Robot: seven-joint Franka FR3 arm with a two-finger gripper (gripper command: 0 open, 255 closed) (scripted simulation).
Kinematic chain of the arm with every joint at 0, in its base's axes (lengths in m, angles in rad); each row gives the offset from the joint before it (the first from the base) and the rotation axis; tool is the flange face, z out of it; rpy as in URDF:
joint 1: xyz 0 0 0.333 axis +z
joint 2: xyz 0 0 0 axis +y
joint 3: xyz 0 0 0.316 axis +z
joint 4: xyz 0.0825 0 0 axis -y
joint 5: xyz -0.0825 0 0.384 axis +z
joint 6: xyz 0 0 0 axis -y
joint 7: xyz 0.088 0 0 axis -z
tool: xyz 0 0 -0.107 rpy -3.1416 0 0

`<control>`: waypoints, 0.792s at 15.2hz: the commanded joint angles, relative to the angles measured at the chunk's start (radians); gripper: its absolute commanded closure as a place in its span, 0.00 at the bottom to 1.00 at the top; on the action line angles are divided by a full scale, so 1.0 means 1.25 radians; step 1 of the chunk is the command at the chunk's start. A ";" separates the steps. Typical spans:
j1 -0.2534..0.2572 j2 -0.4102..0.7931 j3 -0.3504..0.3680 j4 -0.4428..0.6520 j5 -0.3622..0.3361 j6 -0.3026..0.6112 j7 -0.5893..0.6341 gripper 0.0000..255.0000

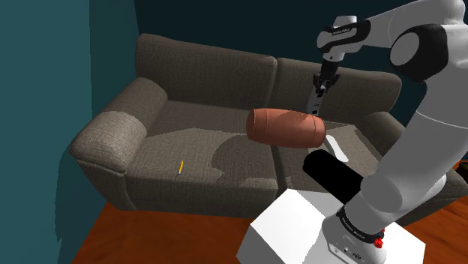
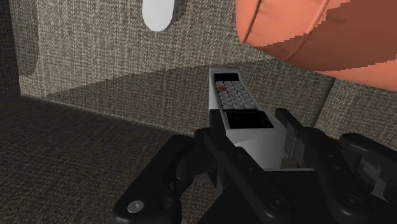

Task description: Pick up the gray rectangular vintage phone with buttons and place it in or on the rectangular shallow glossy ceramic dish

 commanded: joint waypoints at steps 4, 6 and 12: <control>0.019 -0.176 -0.003 -0.204 -0.076 0.038 0.042 1.00; 0.019 -0.245 0.000 -0.276 -0.106 0.043 0.061 1.00; -0.003 -0.452 0.023 -0.466 -0.182 0.030 0.109 1.00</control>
